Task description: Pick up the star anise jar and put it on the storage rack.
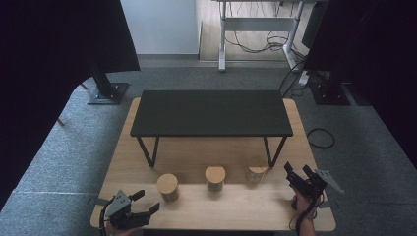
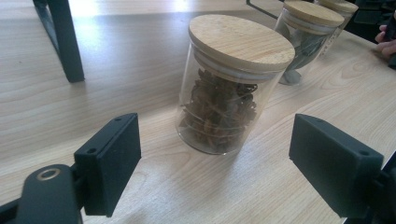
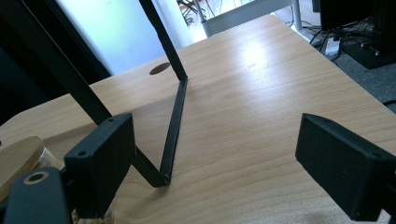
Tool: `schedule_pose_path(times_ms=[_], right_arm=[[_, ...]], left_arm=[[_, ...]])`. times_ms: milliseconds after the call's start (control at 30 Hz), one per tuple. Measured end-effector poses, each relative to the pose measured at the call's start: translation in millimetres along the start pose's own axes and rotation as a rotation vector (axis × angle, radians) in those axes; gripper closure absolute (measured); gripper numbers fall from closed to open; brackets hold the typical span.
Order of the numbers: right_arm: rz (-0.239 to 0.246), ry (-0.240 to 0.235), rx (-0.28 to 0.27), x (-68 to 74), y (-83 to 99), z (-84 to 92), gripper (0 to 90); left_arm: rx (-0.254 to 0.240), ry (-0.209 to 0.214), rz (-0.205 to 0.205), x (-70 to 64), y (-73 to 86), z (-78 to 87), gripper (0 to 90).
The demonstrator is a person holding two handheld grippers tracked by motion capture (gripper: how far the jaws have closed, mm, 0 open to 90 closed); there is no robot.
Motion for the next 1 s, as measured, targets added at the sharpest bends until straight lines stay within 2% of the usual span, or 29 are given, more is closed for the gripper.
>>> schedule_pose_path(times_ms=[167, 433, 1000], right_arm=[[0.004, -0.001, 0.004, 0.3, 0.1, -0.3, 12.4], [0.004, 0.001, 0.007, 0.3, 0.1, -0.7, 12.4], [0.014, 0.005, 0.013, 1.7, 0.2, -1.3, 12.3]], left_arm=[[0.001, 0.016, -0.009, -2.4, -2.5, -4.3, 16.0], [0.029, -0.022, -0.066, -12.2, -8.2, -18.2, 15.5], [0.037, -0.004, -0.066, -14.9, -19.0, -38.4, 17.2]])
Point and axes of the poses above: each handheld gripper's, and its own axes: z roughly backward along the jaws, y roughly out of its underside, x roughly to its left, the point moved 5 cm from there along -z, roughly forward along the jaws, and after that the axes turned 11 degrees about x, right-handed, at the moved point
